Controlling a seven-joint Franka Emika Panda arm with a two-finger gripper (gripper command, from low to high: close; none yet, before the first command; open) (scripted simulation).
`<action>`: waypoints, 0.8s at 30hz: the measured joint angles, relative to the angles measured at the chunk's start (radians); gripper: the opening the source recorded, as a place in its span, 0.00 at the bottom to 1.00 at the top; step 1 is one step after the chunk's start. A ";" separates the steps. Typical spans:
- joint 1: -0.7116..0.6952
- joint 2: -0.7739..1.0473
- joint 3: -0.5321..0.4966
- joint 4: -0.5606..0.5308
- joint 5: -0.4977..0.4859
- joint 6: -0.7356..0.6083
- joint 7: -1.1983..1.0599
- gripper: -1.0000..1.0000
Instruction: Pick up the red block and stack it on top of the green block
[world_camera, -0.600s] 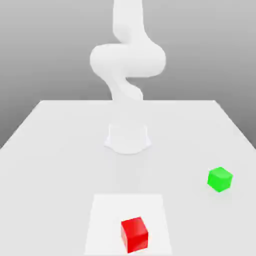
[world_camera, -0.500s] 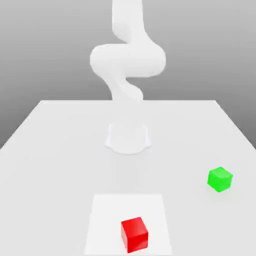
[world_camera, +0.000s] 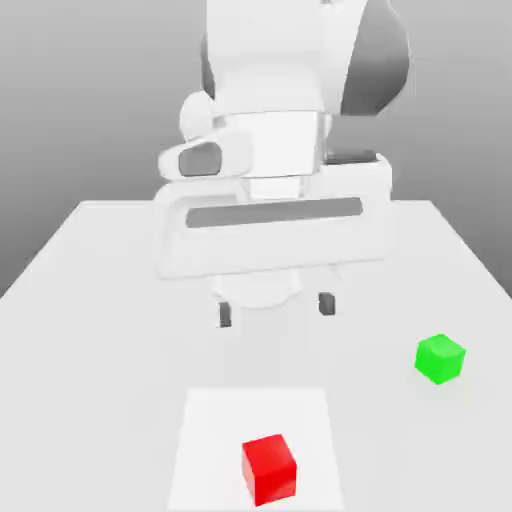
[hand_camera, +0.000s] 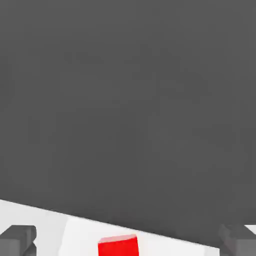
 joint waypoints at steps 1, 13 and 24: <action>0.001 0.036 0.001 -0.008 -0.001 0.015 -0.010 0.50; -0.016 0.416 0.023 -0.023 -0.006 0.250 -0.069 0.00; -0.008 0.255 0.015 -0.050 -0.031 0.115 -0.050 0.00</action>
